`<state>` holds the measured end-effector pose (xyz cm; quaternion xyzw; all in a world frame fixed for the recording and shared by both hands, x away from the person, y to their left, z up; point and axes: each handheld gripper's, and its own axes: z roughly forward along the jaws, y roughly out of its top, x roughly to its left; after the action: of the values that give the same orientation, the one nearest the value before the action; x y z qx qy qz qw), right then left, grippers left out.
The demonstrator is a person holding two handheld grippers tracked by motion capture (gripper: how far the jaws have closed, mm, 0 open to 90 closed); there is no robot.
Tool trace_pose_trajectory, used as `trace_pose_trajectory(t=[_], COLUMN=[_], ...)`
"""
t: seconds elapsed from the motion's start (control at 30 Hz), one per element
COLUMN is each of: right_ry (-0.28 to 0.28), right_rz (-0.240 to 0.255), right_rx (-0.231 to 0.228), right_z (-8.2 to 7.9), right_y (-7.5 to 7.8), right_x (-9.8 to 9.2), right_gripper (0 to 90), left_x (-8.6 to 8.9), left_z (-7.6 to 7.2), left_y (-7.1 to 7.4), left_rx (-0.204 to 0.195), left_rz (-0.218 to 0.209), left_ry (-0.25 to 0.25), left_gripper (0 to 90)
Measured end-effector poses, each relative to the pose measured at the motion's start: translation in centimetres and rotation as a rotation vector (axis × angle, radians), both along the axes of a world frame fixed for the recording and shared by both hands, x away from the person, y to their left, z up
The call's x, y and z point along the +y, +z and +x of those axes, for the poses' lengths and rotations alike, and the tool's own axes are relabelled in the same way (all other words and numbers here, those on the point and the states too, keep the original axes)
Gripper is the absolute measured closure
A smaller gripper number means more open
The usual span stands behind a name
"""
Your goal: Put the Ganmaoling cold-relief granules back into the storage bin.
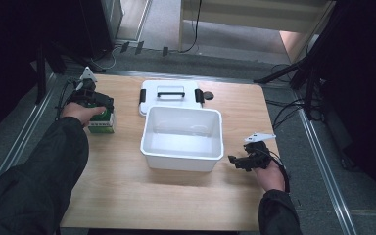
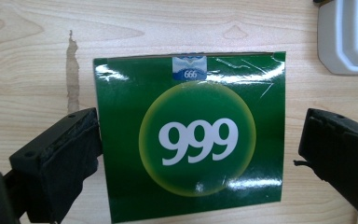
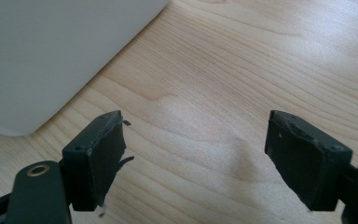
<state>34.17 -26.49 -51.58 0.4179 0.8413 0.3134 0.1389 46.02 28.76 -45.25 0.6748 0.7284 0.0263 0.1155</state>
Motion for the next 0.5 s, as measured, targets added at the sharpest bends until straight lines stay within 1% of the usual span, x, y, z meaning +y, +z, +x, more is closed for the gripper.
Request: trace_pose_trajectory(t=[0.17, 0.23, 0.27, 0.33, 0.5], right_ry=[-0.002, -0.002, -0.001, -0.001, -0.004], right_rz=[-0.001, 0.001, 0.000, -0.002, -0.001], right_rx=[0.003, 0.002, 0.001, 0.002, 0.004], right_z=[0.0, 0.0, 0.0, 0.0, 0.0], right_y=[0.0, 0.0, 0.0, 0.0, 0.0], right_x=[0.0, 0.0, 0.0, 0.0, 0.0], right_gripper=[20.0, 20.0, 20.0, 20.0, 20.1], left_x=[-0.2, -0.2, -0.2, -0.1, -0.1], left_z=[0.3, 0.3, 0.3, 0.3, 0.3], left_y=[-0.7, -1.2, -1.2, -1.7, -2.1], left_rx=[0.012, 0.025, 0.025, 0.042, 0.048], left_rz=[0.009, 0.000, 0.000, -0.012, -0.012], left_ry=[0.006, 0.018, 0.018, 0.026, 0.035], left_gripper=[0.0, 0.1, 0.1, 0.1, 1.2])
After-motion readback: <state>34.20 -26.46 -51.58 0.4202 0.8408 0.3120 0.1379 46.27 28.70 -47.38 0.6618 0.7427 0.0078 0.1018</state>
